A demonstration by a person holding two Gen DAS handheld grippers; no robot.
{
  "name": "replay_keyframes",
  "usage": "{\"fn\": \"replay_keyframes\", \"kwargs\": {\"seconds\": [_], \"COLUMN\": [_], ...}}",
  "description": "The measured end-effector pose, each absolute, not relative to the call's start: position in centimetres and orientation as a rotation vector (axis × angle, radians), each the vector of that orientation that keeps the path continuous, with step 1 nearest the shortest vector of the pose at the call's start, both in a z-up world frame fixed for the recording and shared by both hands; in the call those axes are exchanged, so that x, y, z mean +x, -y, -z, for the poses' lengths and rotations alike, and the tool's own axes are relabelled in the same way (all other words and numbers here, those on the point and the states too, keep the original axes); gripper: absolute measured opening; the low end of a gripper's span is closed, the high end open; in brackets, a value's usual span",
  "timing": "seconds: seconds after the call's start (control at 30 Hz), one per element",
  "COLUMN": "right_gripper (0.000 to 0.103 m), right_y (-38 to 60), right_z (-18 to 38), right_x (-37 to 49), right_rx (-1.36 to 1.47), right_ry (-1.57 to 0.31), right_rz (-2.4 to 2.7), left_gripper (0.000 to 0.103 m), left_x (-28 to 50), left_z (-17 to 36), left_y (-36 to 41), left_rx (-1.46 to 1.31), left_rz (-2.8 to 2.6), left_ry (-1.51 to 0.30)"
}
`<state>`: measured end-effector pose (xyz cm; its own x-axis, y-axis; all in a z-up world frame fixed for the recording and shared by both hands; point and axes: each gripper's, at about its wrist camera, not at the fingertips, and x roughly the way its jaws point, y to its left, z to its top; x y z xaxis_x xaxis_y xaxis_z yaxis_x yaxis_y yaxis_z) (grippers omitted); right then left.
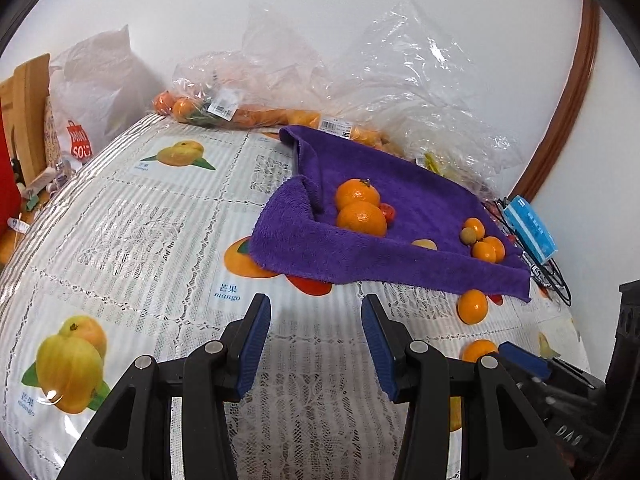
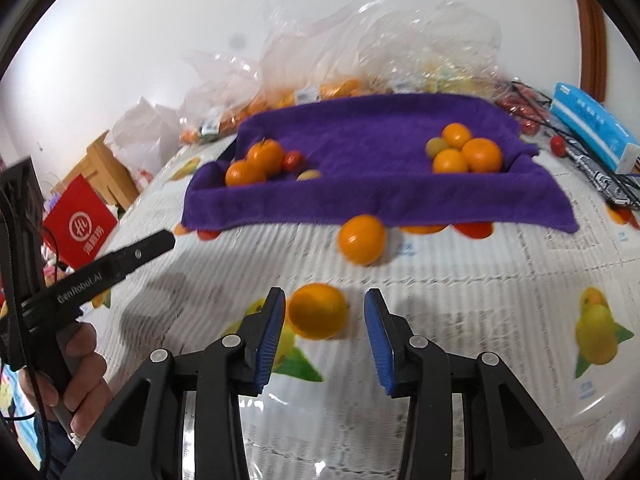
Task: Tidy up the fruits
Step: 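Grasp a loose orange from the table with the right tool, then grasp another orange from the table with the left tool while the right tool holds its orange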
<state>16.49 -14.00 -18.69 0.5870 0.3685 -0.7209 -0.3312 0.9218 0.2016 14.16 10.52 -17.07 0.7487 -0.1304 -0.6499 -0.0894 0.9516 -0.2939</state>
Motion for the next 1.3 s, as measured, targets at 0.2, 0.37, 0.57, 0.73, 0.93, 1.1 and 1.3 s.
{"fn": "replay_keyframes", "kwargs": {"seconds": [0.2,0.37,0.57,0.73,0.93,1.1,1.3], "right_gripper": [0.043,0.036,0.036,0.036,0.036,0.036,0.036], "right_y": [12.2,12.0,13.6,16.1,18.4,19.7,21.3], "right_z": [19.8,20.2,18.5,18.2,18.3,17.5,16.5], "right_x": [16.8,17.0,15.9,15.3,14.8,15.1,16.4], "right_rx": [-0.03,-0.065,-0.069,-0.07,-0.039,-0.031,0.016], "right_ry": [-0.859,-0.869,-0.812,-0.821,-0.798,-0.747,-0.718], "right_rz": [-0.367,-0.333,-0.31,-0.243,-0.196,-0.146,-0.161], "left_gripper": [0.045,0.045,0.045,0.045,0.045,0.043,0.035], "left_x": [14.1,14.1,14.2,14.3,14.5,14.7,14.7], "left_z": [17.1,17.2,17.4,17.7,18.0,18.4,18.2], "left_y": [-10.6,-10.5,-9.9,-9.1,-8.7,-9.4,-7.7], "left_rx": [-0.317,-0.318,-0.301,-0.27,-0.249,-0.295,-0.235], "left_rz": [0.03,0.039,0.066,0.08,0.09,0.09,0.173], "left_ry": [-0.725,-0.734,-0.746,-0.763,-0.778,-0.794,-0.801]}}
